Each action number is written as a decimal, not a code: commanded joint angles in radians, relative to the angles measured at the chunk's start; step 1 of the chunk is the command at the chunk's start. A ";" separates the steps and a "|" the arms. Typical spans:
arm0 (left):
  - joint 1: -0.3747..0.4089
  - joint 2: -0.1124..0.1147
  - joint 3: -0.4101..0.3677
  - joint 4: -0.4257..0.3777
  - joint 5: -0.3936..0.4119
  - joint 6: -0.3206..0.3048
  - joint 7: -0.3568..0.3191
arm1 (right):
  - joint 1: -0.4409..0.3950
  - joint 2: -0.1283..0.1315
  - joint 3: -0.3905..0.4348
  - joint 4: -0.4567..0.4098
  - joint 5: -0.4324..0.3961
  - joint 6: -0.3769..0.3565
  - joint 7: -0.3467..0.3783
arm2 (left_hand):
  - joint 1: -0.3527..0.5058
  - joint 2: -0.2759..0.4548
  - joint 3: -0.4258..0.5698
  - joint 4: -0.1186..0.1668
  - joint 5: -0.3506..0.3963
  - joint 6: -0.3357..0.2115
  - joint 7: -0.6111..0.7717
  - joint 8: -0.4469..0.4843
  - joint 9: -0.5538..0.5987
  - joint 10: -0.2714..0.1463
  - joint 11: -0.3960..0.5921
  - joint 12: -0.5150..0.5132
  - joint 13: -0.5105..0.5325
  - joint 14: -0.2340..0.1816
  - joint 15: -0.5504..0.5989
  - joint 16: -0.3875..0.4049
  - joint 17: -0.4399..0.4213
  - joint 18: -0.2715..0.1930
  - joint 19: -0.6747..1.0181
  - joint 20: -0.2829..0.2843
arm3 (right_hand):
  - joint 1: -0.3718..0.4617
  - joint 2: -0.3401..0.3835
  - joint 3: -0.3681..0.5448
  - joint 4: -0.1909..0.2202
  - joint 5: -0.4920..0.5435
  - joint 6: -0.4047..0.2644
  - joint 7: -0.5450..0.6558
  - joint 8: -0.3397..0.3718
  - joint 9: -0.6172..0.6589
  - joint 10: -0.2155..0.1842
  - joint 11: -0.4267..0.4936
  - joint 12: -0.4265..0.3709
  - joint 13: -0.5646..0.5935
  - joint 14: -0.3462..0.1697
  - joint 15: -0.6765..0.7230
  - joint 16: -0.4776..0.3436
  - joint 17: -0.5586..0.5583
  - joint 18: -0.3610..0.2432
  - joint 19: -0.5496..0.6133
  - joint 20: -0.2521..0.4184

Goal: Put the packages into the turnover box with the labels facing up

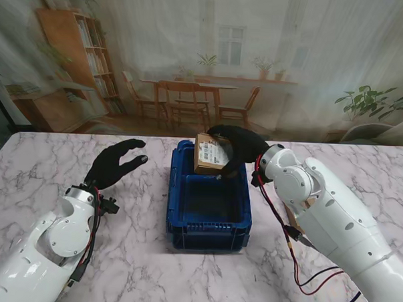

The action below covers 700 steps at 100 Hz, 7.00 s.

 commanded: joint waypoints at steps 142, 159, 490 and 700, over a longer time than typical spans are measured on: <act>-0.009 -0.006 0.040 0.049 -0.035 -0.010 -0.032 | 0.159 -0.050 -0.219 0.268 -0.039 -0.025 -0.095 | 0.022 0.039 -0.009 0.013 0.016 -0.002 -0.009 0.012 0.021 -0.011 0.004 0.015 -0.007 -0.007 -0.011 0.020 -0.020 0.014 -0.044 0.042 | -0.265 0.133 0.413 0.070 -0.145 0.001 -0.038 -0.039 -0.263 -0.005 -0.181 -0.457 -0.617 0.005 -0.489 -0.343 -0.416 -0.010 -0.250 -0.017; -0.010 -0.005 0.039 0.051 -0.036 -0.017 -0.035 | 0.166 -0.050 -0.235 0.277 -0.047 -0.016 -0.095 | 0.019 0.040 -0.008 0.013 0.015 -0.004 -0.010 0.011 0.021 -0.012 0.004 0.015 -0.008 -0.008 -0.013 0.019 -0.020 0.013 -0.047 0.043 | -0.317 0.103 0.468 0.053 -0.149 0.029 -0.207 -0.109 -0.261 0.004 -0.340 -0.516 -0.664 0.026 -0.578 -0.407 -0.447 0.000 -0.358 -0.068; -0.017 0.000 0.061 0.042 -0.034 0.022 -0.065 | -0.702 -0.046 0.407 -0.100 -0.379 0.449 -0.641 | 0.028 0.053 -0.008 0.013 0.025 0.001 -0.004 0.012 0.029 -0.015 0.009 0.018 0.004 -0.008 -0.008 0.025 -0.020 0.016 -0.048 0.056 | -0.472 0.382 0.155 0.103 -0.049 0.159 -0.281 0.041 -0.263 0.023 -0.148 -0.430 -0.574 0.036 -0.549 -0.332 -0.382 -0.009 -0.556 0.192; -0.034 0.022 0.019 0.010 0.024 -0.030 -0.124 | -0.678 -0.080 0.450 -0.195 -0.248 0.498 -0.633 | 0.025 0.045 -0.009 0.013 0.026 -0.001 -0.003 0.012 0.031 -0.018 0.009 0.017 0.008 -0.006 -0.008 0.024 -0.015 0.019 -0.050 0.057 | 0.115 0.522 0.339 0.095 0.155 0.108 0.420 0.183 0.060 0.010 0.300 -0.144 -0.204 -0.033 0.062 -0.117 -0.033 -0.113 0.196 0.176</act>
